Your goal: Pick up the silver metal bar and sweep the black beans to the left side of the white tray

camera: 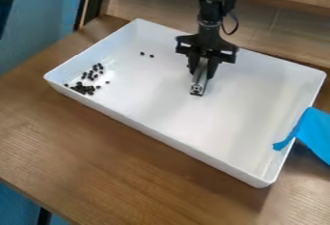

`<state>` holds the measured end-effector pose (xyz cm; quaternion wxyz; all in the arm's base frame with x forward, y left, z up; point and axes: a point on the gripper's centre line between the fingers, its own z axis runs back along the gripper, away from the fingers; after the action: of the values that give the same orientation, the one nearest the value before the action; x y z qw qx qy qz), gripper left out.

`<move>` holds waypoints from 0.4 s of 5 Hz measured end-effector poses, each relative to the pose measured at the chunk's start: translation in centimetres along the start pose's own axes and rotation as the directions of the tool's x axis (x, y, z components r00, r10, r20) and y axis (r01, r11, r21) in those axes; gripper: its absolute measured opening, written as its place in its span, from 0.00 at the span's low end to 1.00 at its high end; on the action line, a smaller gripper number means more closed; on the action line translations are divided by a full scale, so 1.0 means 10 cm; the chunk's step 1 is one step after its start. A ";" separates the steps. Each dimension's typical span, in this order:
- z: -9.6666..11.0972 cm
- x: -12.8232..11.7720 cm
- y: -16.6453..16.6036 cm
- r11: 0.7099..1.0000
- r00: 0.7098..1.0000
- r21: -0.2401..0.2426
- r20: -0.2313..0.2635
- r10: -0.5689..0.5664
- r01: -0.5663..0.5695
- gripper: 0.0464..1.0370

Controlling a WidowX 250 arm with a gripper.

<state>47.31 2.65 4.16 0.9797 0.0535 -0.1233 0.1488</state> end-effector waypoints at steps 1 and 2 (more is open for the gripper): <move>-0.02 0.03 0.02 1.000 1.000 0.007 -0.007 0.006 -0.006 0.34; -0.04 0.07 0.17 1.000 1.000 0.013 -0.008 0.019 -0.019 0.34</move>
<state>47.50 4.50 4.10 0.9784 0.0581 -0.1188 0.1592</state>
